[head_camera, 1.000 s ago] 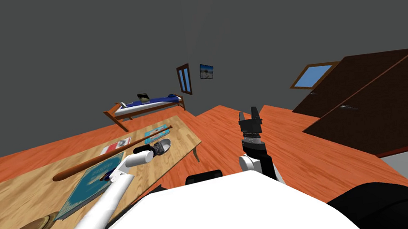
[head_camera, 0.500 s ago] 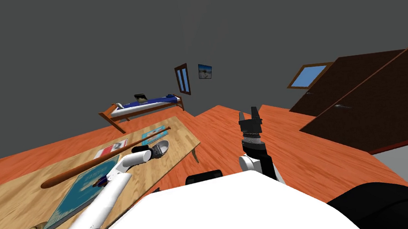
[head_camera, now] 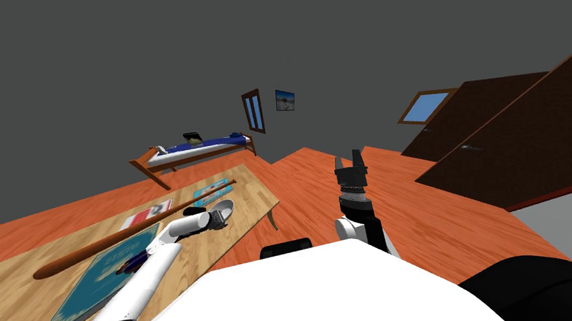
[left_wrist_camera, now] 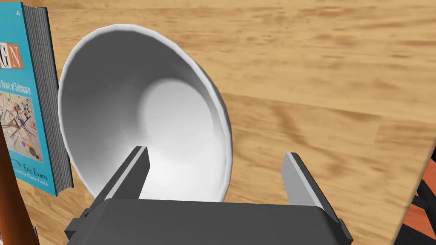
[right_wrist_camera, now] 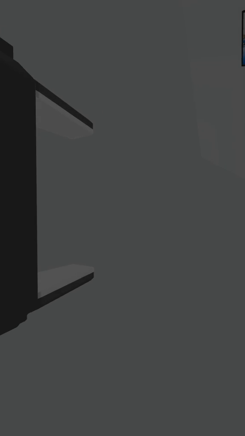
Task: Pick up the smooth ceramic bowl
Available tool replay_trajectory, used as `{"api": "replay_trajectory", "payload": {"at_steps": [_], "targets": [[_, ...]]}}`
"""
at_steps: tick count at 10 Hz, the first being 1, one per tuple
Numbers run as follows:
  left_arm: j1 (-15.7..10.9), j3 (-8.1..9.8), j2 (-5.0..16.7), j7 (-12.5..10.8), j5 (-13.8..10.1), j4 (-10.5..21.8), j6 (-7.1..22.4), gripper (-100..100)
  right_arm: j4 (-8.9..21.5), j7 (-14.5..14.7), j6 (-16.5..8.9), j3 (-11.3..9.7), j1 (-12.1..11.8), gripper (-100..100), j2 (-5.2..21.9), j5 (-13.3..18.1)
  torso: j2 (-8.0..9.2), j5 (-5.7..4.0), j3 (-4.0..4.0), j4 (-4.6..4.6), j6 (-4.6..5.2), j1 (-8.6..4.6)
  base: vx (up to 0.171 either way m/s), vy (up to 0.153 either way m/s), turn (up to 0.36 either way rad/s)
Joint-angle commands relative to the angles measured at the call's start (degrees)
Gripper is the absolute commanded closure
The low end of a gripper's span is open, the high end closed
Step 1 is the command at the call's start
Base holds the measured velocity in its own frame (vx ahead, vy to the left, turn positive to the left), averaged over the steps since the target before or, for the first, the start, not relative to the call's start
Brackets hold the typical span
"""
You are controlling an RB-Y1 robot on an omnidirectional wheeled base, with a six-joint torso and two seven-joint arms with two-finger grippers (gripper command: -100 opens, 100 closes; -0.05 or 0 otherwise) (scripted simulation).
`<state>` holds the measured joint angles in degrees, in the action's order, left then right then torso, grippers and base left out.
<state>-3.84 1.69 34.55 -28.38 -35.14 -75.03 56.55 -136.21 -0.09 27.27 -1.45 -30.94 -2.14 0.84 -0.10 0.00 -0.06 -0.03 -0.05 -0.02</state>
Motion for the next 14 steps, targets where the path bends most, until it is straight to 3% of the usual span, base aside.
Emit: {"api": "replay_trajectory", "payload": {"at_steps": [1, 2, 3, 7, 8, 12, 13, 14], "targets": [[0.00, 0.00, 0.00, 0.00, 0.00, 0.00, 0.00, -100, 0.00, 0.00, 0.00, 0.00, 0.00, 0, 0.00, 0.00, 0.00, 0.00, 0.00, 0.00, 0.00, 0.00, 0.014, -0.002, -0.001], [0.08, 0.00, 0.01, 0.00, -0.08, 0.11, 0.13, 0, 0.00, 0.00, 0.00, 0.00, 0.00, 0, 0.00, 0.00, 0.05, 0.00, 0.03, 0.02, 0.01, 0.01, 0.000, 0.000, 0.000], [-0.05, -0.02, -1.22, 0.75, 0.65, 2.04, -1.63, -100, 0.00, 0.00, 0.00, 0.00, 0.00, 0, 0.00, 0.00, 0.09, 0.00, 0.05, 0.03, 0.01, 0.01, 0.023, 0.012, -0.026], [-0.01, 0.02, -2.17, 1.26, 1.20, 3.41, -2.89, -100, 0.00, 0.00, 0.00, 0.00, 0.00, 0, 0.00, 0.00, -0.01, 0.02, -0.01, 0.00, 0.01, 0.10, 0.031, 0.019, -0.010], [-0.03, 0.01, -2.21, 1.38, 1.20, 3.54, -3.07, 100, 0.00, 0.00, 0.00, 0.00, 0.00, 0, 0.00, 0.00, 0.05, 0.01, 0.03, 0.02, 0.00, 0.06, 0.000, 0.000, 0.000], [-0.01, 0.03, -2.22, 1.32, 1.18, 3.55, -3.03, 100, 0.00, 0.00, 0.00, 0.00, 0.00, 0, 0.00, 0.00, 0.10, -0.02, 0.06, 0.03, 0.03, 0.02, 0.000, 0.000, 0.000], [-0.01, 0.03, -2.23, 1.31, 1.18, 3.56, -3.03, 0, 0.00, 0.00, 0.00, 0.00, 0.00, 0, 0.00, 0.00, 0.11, -0.03, 0.07, 0.04, 0.03, 0.01, 0.000, 0.000, 0.000], [-0.03, -0.02, -0.97, 0.60, 0.51, 1.65, -1.28, 100, 0.00, 0.00, 0.00, 0.00, 0.00, 0, 0.00, 0.00, 0.12, -0.03, 0.08, 0.05, 0.04, 0.00, -0.038, -0.017, 0.023]]}}
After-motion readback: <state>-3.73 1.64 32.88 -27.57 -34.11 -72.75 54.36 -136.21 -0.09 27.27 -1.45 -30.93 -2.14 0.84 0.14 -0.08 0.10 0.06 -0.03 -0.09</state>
